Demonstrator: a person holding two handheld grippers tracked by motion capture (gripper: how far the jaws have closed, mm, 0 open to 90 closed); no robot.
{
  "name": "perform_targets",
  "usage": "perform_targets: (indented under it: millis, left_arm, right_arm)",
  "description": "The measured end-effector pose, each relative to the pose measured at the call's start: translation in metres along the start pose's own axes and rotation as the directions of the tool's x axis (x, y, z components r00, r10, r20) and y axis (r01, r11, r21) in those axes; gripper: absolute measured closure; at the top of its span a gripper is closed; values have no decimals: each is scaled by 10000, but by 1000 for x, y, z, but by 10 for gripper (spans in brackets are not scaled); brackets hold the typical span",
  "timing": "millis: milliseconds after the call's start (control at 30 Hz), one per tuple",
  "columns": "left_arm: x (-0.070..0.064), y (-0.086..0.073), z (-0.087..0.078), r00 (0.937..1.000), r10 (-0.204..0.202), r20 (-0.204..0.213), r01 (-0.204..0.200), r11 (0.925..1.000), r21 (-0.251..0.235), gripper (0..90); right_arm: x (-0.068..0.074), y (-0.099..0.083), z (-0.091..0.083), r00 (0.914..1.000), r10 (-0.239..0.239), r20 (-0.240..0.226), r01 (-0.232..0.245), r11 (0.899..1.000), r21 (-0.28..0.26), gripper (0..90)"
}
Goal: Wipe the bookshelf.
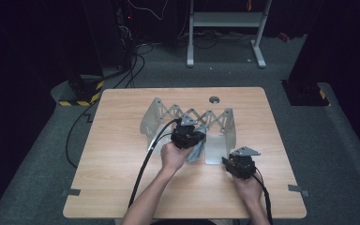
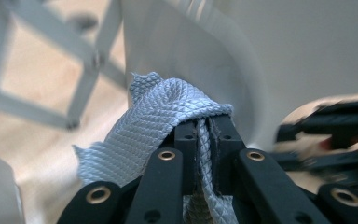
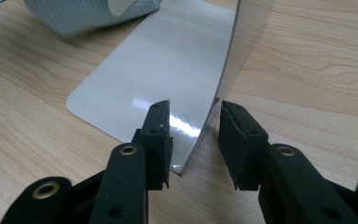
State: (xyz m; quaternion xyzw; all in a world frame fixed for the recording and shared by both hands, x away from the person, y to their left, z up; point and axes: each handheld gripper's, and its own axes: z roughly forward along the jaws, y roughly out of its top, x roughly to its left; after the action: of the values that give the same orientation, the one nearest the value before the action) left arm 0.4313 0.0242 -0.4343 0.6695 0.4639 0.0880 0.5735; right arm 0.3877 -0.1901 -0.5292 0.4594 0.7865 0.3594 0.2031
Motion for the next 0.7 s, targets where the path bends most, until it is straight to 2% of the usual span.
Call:
perform_targets:
  millis: [133, 267, 333, 367, 500, 567, 633, 700]
  left_arm:
    - [-11, 5, -13, 9992, 282, 278, -274, 9992, -290, 829]
    - [-12, -4, -12, 9985, 482, 245, -482, 9988, -14, 828]
    - [-8, -9, -8, 9991, 212, 367, -216, 9997, 110, 828]
    - [-6, -10, -5, 9991, -67, 428, 62, 9999, 118, 827]
    - [-1, -19, 3, 9997, -24, 250, 13, 9991, 424, 827]
    - [2, -25, 7, 9998, 78, 190, -92, 9971, 758, 827]
    - [5, -29, 11, 10000, 23, 23, -25, 9967, 816, 827]
    - [11, -34, 16, 9999, -95, -118, 107, 9940, 1091, 827]
  right_arm:
    - [0, 0, 0, 10000, 8, 6, -8, 10000, 9, 642]
    - [0, 0, 0, 10000, 6, 6, -6, 10000, 9, 641]
    - [0, 0, 0, 10000, -3, 13, 3, 10000, 8, 641]
    - [0, 0, 0, 10000, 10, 7, -10, 10000, 8, 642]
    - [0, 0, 0, 10000, -1, 7, 1, 10000, 11, 641]
    - [0, 0, 0, 10000, 16, 8, -16, 10000, 9, 641]
    - [0, 0, 0, 10000, 12, 8, -12, 10000, 7, 641]
    - [0, 0, 0, 10000, 16, 7, -16, 10000, 8, 641]
